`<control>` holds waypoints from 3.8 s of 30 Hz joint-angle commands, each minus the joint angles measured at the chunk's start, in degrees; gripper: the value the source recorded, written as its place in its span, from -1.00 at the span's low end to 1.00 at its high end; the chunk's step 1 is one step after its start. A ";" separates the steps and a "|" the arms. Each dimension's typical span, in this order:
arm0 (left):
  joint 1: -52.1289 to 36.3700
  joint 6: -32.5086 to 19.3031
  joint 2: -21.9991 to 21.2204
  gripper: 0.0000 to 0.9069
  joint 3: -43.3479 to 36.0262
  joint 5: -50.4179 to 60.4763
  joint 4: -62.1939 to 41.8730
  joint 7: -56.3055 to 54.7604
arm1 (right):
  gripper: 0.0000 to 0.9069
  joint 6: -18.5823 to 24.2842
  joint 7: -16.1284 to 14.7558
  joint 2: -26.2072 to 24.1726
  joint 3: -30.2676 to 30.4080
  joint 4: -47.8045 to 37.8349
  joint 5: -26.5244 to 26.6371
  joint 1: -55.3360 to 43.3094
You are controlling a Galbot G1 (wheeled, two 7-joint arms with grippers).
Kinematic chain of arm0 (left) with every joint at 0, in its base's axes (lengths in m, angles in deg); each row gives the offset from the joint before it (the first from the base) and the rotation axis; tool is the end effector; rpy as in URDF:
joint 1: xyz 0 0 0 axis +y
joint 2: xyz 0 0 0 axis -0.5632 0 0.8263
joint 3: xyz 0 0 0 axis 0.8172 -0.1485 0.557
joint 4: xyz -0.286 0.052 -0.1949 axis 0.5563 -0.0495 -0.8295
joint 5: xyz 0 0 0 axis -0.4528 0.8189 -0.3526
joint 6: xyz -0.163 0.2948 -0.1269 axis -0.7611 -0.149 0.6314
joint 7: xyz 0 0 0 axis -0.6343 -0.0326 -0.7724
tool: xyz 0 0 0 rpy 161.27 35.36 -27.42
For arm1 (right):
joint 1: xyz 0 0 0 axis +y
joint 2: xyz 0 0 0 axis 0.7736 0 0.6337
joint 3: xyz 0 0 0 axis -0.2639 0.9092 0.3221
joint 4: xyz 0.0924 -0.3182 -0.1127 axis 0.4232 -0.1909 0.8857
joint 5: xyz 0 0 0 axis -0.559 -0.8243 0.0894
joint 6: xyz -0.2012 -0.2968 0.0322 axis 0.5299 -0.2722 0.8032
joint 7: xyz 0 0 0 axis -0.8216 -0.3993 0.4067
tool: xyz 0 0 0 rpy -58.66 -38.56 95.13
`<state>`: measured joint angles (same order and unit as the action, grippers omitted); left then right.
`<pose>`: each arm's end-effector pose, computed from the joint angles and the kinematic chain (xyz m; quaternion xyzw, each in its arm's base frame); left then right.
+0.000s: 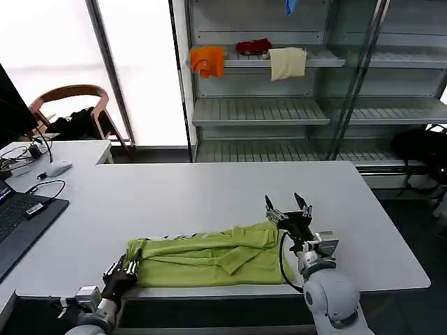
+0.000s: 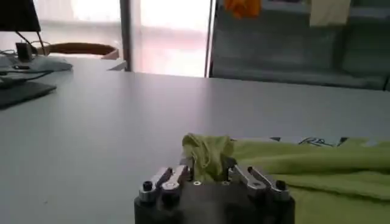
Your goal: Fold and organize the clothes.
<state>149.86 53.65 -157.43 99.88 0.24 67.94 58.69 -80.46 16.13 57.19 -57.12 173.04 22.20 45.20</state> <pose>0.2134 0.0875 -0.3075 0.0027 -0.9816 0.0348 0.1877 0.2959 0.0047 -0.2149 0.0854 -0.9950 -0.0375 0.0366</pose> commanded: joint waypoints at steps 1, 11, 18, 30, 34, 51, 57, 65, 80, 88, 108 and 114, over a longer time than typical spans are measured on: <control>0.05 -2.55 -0.38 -1.00 -0.08 2.11 -0.09 0.86 | 1.00 -0.08 -0.09 -0.06 -0.37 -0.02 0.75 -0.41; -3.28 -6.35 4.27 -1.00 13.05 20.76 0.87 5.87 | 1.00 -0.64 -0.24 -3.46 -1.46 -3.76 0.59 -2.93; -6.92 -7.11 16.16 -1.00 24.06 28.49 -3.28 10.34 | 1.00 -0.16 -0.78 -6.92 -1.76 -10.11 0.58 -6.51; -6.65 3.24 7.52 -1.00 6.77 24.08 13.17 5.15 | 1.00 0.84 -1.31 -5.71 -1.49 -12.66 -0.21 -6.10; -7.17 6.33 2.87 -1.00 -6.20 23.09 15.11 3.12 | 1.00 0.74 -1.37 -5.75 -1.61 -12.20 -0.42 -5.62; -9.77 11.53 -3.45 -0.98 -21.52 21.02 7.88 -1.78 | 1.00 1.36 -1.75 -5.06 -1.63 -12.56 -1.71 -5.04; -10.53 11.58 -3.95 -0.98 -21.65 22.05 4.68 -1.85 | 1.00 1.47 -2.06 -4.85 -1.18 -12.57 -2.32 -4.86; -10.97 11.55 -6.31 1.00 -22.63 24.60 0.58 -1.81 | 1.00 2.08 -2.70 -4.76 -1.26 -12.85 -3.10 -5.18; -11.86 9.43 -10.91 1.00 -23.57 18.14 -0.08 -2.39 | 1.00 3.17 -3.67 -4.64 -1.01 -13.53 -4.76 -5.52; -9.78 6.83 -2.74 1.00 -7.80 4.23 11.08 2.01 | 1.00 3.01 -3.56 -4.68 -0.71 -13.84 -4.60 -6.35; -7.17 9.49 4.25 1.00 10.21 -10.36 -3.90 5.23 | 1.00 2.67 -3.19 -5.21 -1.45 -16.82 -4.61 -7.53; -7.04 9.88 3.21 1.00 8.83 -11.61 -4.35 5.13 | 1.00 2.66 -3.15 -4.81 -1.26 -17.05 -4.87 -7.65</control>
<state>142.09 62.67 -154.85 106.35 -5.70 66.13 63.02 -77.76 12.89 52.25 -58.38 156.41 17.37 37.71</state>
